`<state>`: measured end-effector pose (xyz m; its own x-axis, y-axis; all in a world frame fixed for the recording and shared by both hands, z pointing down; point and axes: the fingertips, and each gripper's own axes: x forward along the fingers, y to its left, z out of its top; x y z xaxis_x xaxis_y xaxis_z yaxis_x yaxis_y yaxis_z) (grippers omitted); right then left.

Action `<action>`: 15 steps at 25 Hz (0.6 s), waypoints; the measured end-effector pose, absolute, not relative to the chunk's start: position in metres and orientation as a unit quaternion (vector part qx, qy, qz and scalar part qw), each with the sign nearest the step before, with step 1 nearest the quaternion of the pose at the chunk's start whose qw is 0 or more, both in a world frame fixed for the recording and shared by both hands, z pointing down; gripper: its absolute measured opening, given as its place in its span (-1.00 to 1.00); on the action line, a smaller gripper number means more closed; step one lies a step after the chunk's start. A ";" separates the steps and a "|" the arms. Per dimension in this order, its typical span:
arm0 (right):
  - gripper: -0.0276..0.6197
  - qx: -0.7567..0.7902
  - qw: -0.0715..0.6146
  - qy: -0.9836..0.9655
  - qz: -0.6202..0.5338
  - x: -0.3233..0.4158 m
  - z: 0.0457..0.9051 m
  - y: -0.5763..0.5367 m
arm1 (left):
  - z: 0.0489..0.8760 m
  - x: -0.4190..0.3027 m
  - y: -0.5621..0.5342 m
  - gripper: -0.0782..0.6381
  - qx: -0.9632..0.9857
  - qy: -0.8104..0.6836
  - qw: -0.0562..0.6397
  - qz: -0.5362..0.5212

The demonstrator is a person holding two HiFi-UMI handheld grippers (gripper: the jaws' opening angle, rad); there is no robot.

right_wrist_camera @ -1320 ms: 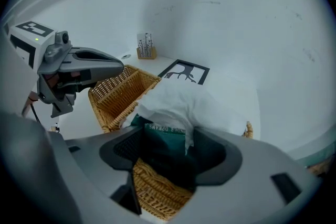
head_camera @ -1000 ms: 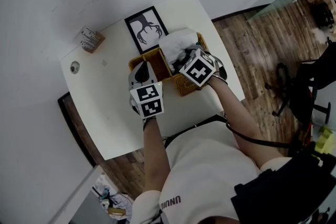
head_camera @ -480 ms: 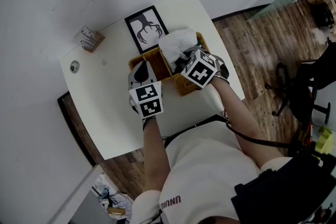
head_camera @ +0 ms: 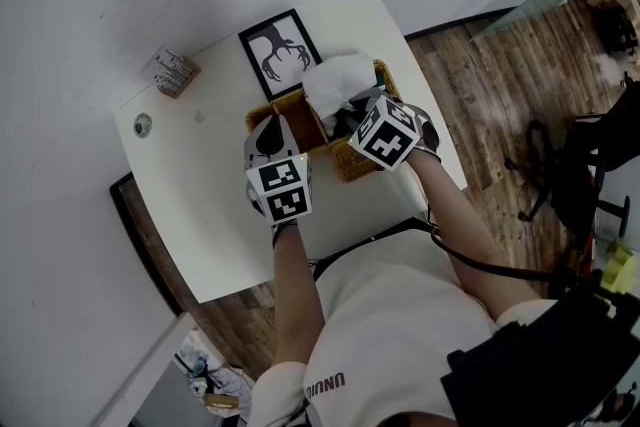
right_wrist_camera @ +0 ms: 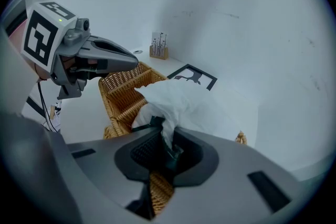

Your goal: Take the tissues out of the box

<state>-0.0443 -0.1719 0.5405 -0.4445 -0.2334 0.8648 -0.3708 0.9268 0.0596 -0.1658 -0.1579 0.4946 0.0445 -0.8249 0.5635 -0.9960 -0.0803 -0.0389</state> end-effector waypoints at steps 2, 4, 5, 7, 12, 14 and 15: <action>-0.72 0.181 0.493 -0.848 0.066 -0.045 0.539 -0.172 | 0.495 -0.166 -0.158 -0.75 0.698 -0.652 0.187 0.229; -0.73 0.184 0.491 -0.849 0.062 -0.044 0.537 -0.171 | 0.494 -0.165 -0.157 -0.75 0.698 -0.652 0.187 0.228; -0.73 0.185 0.490 -0.850 0.061 -0.044 0.536 -0.171 | 0.494 -0.165 -0.157 -0.75 0.698 -0.652 0.187 0.228; -0.73 0.188 0.486 -0.852 0.060 -0.044 0.533 -0.171 | 0.493 -0.165 -0.157 -0.75 0.699 -0.652 0.188 0.228; -0.74 0.191 0.475 -0.857 0.061 -0.044 0.525 -0.175 | 0.494 -0.169 -0.158 -0.75 0.698 -0.654 0.196 0.217; -0.74 0.192 0.473 -0.858 0.060 -0.044 0.523 -0.176 | 0.495 -0.172 -0.159 -0.75 0.696 -0.658 0.200 0.207; -0.74 0.193 0.471 -0.858 0.061 -0.044 0.523 -0.177 | 0.494 -0.173 -0.159 -0.75 0.696 -0.658 0.202 0.203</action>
